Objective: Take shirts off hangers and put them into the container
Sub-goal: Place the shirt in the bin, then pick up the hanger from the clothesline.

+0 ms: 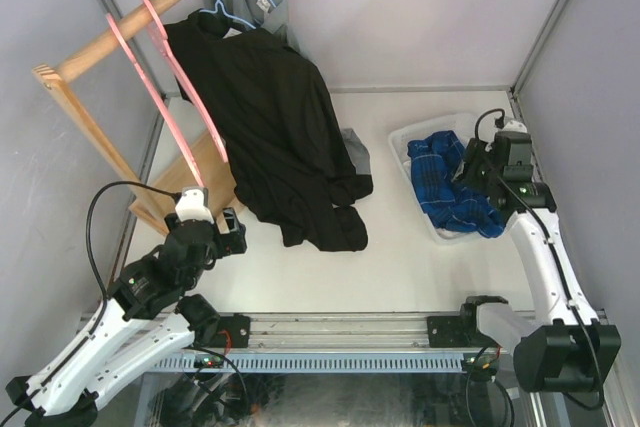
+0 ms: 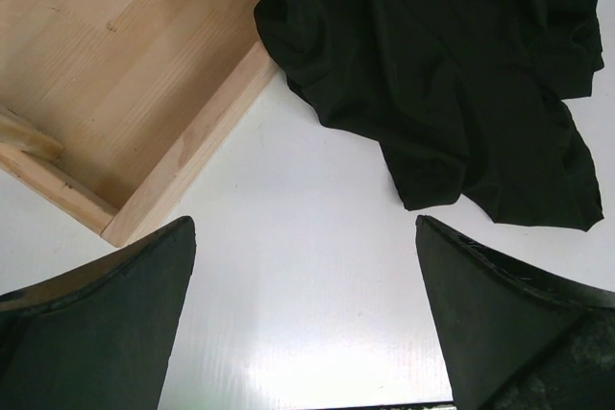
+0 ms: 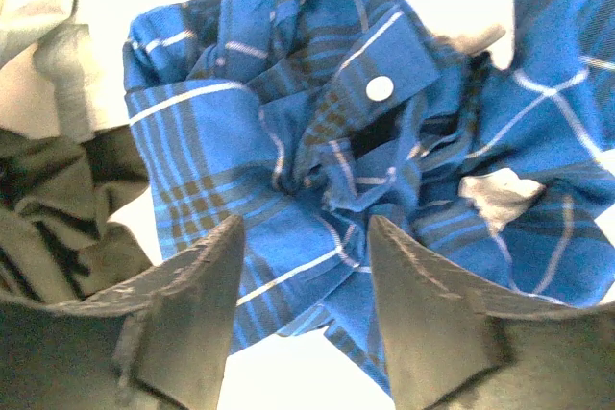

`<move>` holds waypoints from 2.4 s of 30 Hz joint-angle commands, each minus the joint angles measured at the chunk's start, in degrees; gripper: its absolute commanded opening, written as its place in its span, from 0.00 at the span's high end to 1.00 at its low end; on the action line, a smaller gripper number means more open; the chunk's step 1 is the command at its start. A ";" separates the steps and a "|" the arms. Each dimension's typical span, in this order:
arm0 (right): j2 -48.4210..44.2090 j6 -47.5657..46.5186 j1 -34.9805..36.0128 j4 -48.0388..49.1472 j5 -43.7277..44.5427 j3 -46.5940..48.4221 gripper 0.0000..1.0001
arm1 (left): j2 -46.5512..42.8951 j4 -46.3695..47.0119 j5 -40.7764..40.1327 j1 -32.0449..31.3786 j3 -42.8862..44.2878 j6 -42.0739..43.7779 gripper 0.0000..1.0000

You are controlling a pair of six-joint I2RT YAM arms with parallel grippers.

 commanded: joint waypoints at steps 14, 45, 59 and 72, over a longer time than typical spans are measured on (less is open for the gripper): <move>22.09 5.09 -20.04 1.67 5.89 13.23 0.38 | -2.01 1.75 -0.67 0.33 2.09 0.90 0.01; 31.02 -2.99 -6.13 -0.42 -7.68 11.04 1.00 | -3.14 2.36 -0.34 0.49 1.87 1.35 0.00; 19.02 -2.01 -7.14 -0.39 -2.05 14.06 0.70 | -2.56 2.30 -0.32 0.46 1.88 1.39 0.00; 3.51 5.63 -2.07 22.27 -30.74 14.32 0.46 | -2.26 2.93 0.19 0.53 1.62 1.84 0.01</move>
